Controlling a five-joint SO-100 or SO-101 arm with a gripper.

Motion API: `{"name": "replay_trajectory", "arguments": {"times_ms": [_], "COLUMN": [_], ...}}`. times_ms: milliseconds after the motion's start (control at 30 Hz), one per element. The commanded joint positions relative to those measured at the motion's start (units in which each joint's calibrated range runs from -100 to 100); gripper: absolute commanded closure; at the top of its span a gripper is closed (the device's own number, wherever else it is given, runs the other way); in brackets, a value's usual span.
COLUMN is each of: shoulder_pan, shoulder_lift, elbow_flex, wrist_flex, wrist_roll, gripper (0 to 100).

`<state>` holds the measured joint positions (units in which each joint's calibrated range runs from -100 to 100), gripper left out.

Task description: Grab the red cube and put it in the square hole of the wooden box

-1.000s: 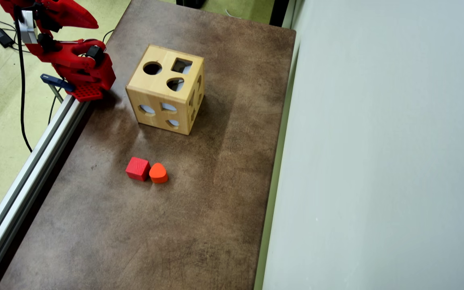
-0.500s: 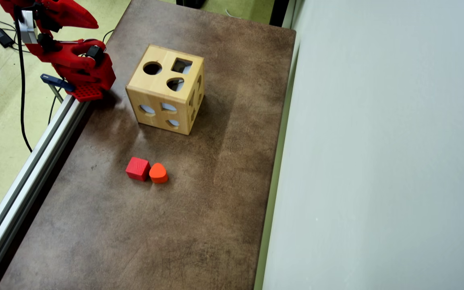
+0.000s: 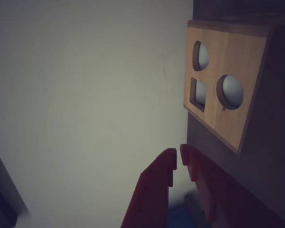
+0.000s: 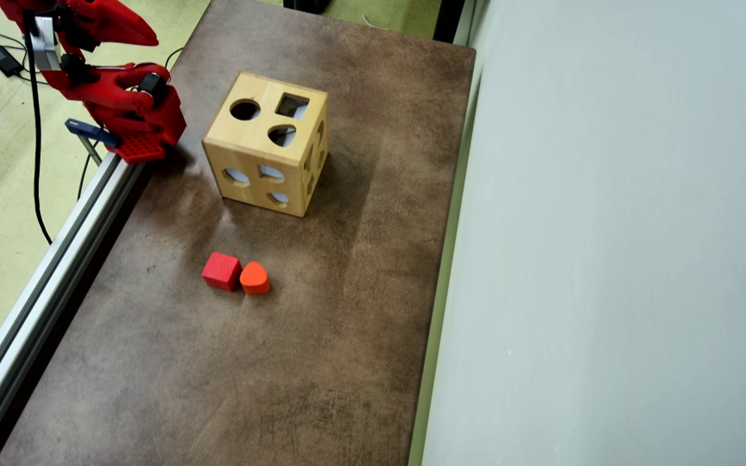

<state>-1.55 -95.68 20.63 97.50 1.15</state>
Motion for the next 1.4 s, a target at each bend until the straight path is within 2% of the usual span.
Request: {"name": "replay_trajectory", "arguments": {"times_ms": [0, 400, 700, 1133, 1200, 1367], "shoulder_pan": [-0.4, 0.0, 0.3, 2.8, 7.3, 21.2], "shoulder_lift": [0.3, 12.3, 17.6, 16.2, 16.4, 16.4], "elbow_flex": [-0.1, -1.8, -9.1, -8.7, -8.6, -6.2], "wrist_flex": [0.6, 0.4, -17.2, -19.1, -18.2, -18.2], "wrist_roll": [0.0, -0.1, -0.1, -0.4, -2.9, -14.3], "gripper": [97, 97, 97, 98, 98, 98]}}
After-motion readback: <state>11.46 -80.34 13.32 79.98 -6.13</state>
